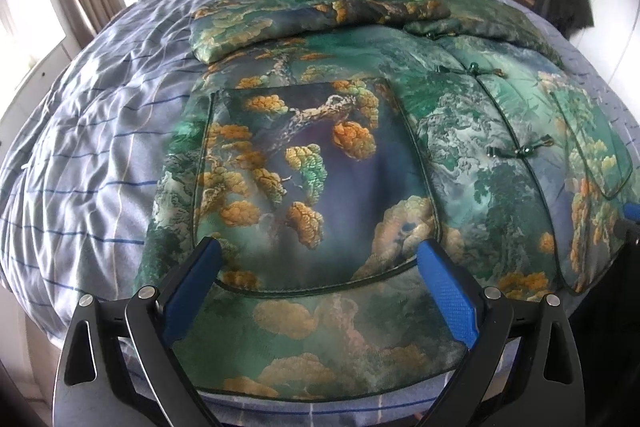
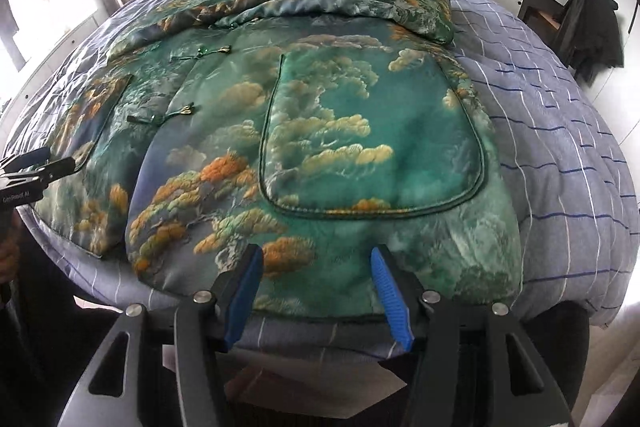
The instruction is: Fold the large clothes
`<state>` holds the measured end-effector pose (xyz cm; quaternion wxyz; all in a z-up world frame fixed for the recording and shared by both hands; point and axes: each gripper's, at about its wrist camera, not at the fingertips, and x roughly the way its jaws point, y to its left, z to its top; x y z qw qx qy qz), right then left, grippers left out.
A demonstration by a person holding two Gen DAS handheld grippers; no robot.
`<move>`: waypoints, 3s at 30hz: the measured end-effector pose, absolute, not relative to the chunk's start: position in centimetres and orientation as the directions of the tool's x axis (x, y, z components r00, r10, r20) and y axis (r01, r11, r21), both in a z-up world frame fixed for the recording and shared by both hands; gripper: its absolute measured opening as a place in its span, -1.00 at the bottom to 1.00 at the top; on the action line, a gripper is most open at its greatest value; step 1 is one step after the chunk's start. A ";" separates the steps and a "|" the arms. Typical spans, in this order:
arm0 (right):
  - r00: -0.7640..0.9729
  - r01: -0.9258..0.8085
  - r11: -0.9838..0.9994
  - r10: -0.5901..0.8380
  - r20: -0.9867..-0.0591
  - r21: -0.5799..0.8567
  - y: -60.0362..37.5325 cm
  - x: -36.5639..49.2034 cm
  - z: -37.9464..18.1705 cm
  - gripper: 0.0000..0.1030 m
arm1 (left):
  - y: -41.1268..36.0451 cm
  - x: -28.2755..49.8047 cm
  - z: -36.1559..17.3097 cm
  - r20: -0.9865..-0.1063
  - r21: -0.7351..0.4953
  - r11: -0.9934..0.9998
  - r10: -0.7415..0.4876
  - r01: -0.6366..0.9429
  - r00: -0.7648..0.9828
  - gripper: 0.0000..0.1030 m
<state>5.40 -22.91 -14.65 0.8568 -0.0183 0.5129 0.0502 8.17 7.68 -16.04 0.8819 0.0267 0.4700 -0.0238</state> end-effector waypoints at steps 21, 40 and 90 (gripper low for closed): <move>0.616 0.114 0.977 0.073 -0.784 0.181 -33.0 4.7 -9.3 0.11 | 17.7 8.5 -12.9 -0.816 -0.087 0.992 -0.019 -0.091 0.577 0.91; 0.613 -0.014 0.999 0.035 -0.789 0.033 -35.2 15.3 -7.2 0.11 | 13.0 9.6 -8.2 -0.731 -0.123 0.991 -0.059 -0.046 0.680 0.91; 0.602 0.116 0.970 -0.241 -0.762 -0.215 -48.0 26.9 -18.9 0.45 | 14.0 9.8 -13.3 -0.834 -0.127 0.970 0.009 -0.209 0.551 0.91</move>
